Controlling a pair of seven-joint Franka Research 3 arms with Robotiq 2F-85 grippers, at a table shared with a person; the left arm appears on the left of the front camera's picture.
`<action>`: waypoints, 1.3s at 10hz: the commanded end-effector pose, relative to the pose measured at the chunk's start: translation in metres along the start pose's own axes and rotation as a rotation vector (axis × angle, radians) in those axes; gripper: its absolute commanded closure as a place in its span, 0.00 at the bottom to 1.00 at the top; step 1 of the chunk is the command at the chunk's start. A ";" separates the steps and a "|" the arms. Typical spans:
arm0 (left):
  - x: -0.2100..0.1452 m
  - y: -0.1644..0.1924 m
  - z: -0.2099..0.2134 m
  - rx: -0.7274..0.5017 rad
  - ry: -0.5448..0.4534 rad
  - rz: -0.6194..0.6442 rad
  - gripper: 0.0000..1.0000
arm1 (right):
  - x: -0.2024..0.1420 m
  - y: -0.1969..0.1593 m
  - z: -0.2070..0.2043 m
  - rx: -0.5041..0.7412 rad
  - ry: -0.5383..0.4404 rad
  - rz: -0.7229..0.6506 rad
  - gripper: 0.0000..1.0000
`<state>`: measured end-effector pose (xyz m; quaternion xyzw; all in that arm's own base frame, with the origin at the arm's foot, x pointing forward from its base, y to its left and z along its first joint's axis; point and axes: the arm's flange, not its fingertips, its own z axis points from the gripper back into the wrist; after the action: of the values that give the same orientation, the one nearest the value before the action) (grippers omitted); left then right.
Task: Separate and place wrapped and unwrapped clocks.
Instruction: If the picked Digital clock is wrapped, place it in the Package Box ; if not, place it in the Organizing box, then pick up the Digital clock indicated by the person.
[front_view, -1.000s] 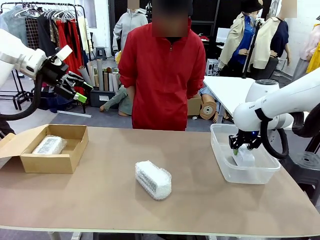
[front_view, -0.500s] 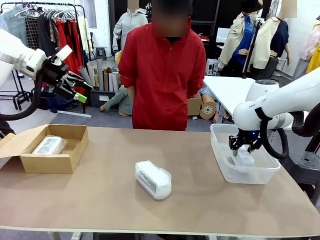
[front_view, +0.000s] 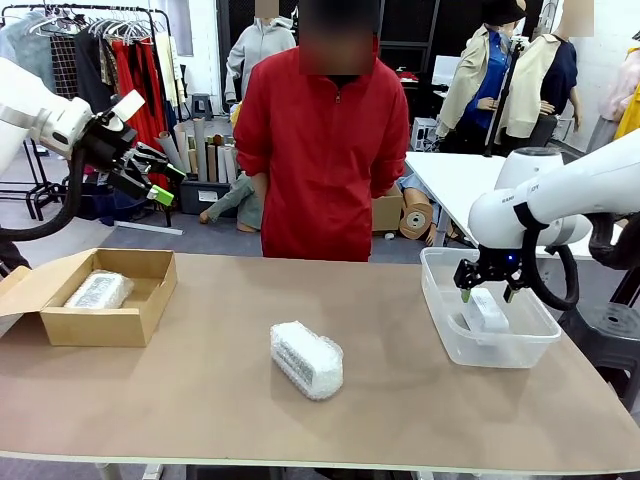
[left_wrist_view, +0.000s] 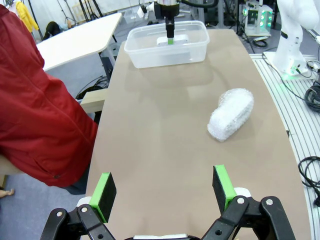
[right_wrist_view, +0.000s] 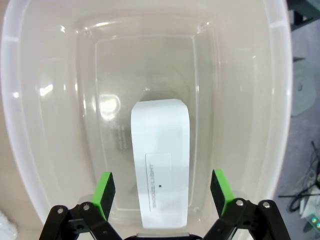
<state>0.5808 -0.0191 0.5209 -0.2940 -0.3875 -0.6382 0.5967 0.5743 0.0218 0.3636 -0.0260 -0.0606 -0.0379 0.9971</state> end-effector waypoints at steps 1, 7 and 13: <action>0.001 0.000 0.002 0.003 -0.001 -0.005 0.00 | 0.005 0.005 0.029 0.003 0.029 0.011 0.00; 0.001 0.000 0.002 0.003 -0.001 -0.005 0.00 | 0.010 0.007 0.091 0.019 0.122 0.161 0.00; 0.001 0.000 0.002 0.003 -0.001 -0.005 0.00 | 0.008 0.010 0.091 -0.003 0.110 0.153 0.00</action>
<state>0.5808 -0.0191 0.5209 -0.2940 -0.3875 -0.6382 0.5967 0.5735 0.0344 0.4541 -0.0285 -0.0034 0.0424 0.9987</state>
